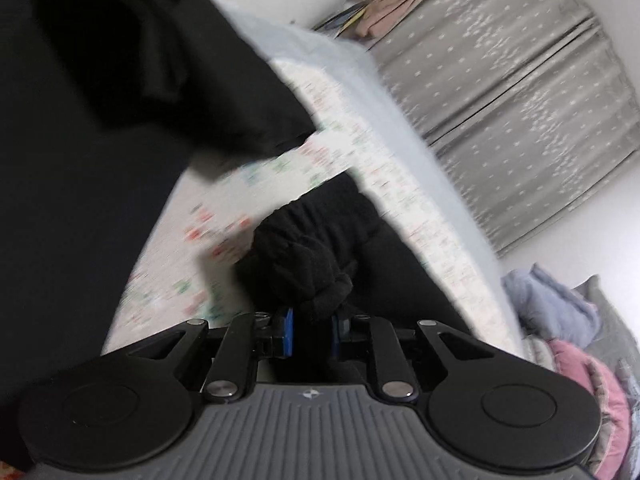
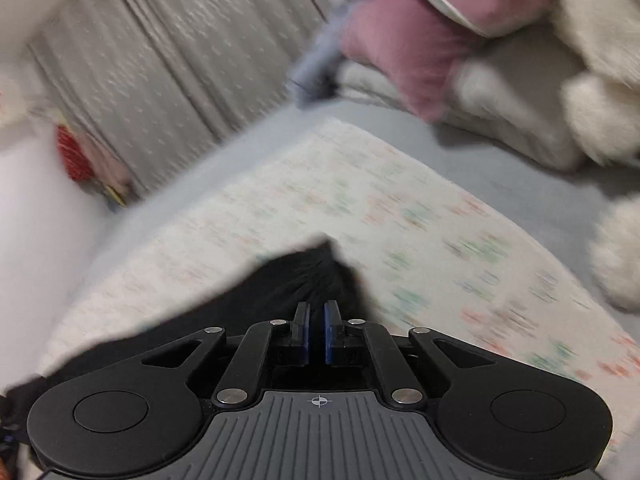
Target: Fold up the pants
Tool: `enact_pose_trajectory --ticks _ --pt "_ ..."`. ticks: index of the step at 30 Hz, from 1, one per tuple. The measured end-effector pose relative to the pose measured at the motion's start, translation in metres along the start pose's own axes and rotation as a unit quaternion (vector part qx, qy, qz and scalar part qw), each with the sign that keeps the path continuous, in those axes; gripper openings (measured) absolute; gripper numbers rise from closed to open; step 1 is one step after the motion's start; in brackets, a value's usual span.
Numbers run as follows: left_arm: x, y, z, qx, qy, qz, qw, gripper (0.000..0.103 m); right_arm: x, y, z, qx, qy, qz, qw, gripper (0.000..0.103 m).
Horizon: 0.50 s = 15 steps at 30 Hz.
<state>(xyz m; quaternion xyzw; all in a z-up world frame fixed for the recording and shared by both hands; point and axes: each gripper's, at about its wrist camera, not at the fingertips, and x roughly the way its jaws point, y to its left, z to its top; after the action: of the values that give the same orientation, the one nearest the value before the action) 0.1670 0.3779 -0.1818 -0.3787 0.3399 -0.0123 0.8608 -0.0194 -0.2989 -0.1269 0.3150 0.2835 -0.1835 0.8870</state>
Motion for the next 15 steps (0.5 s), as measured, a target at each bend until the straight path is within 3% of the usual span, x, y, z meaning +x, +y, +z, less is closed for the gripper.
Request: enact_pose_trajectory --ticks 2,3,6,7,9,11,12,14,15 --pt "-0.007 0.003 -0.002 -0.007 -0.002 -0.01 0.9999 0.018 0.006 -0.02 -0.009 0.031 0.016 -0.003 0.999 0.005" --pt "-0.01 0.004 -0.001 -0.013 -0.001 -0.011 0.9998 0.02 0.004 -0.024 -0.012 0.042 0.013 0.005 0.999 0.01" --pt "-0.017 -0.003 0.002 -0.024 -0.01 -0.005 0.9996 0.048 -0.001 -0.019 -0.013 0.066 0.001 0.04 0.997 0.02" --pt "-0.021 -0.007 0.002 -0.017 -0.02 -0.003 0.9996 0.051 -0.002 -0.014 -0.012 0.068 -0.005 0.045 0.997 0.025" --pt "-0.017 -0.019 0.003 -0.004 -0.025 0.002 0.9997 0.052 0.001 -0.003 -0.008 0.071 -0.017 0.053 0.996 0.045" --pt "-0.009 -0.023 0.003 -0.001 -0.021 0.016 0.9997 0.052 0.014 0.007 0.0 0.084 -0.016 0.057 0.995 0.049" --pt "-0.004 -0.026 0.005 0.001 -0.02 0.025 0.9995 0.051 0.022 0.011 0.002 0.088 -0.013 0.053 0.995 0.049" --pt "0.0 -0.03 0.005 0.014 -0.02 0.047 0.9986 0.028 0.037 0.024 0.008 0.069 -0.004 0.023 0.997 0.045" --pt "0.003 -0.034 0.005 0.025 -0.021 0.062 0.9975 0.023 0.039 0.03 0.008 0.049 -0.005 0.004 0.999 0.025"
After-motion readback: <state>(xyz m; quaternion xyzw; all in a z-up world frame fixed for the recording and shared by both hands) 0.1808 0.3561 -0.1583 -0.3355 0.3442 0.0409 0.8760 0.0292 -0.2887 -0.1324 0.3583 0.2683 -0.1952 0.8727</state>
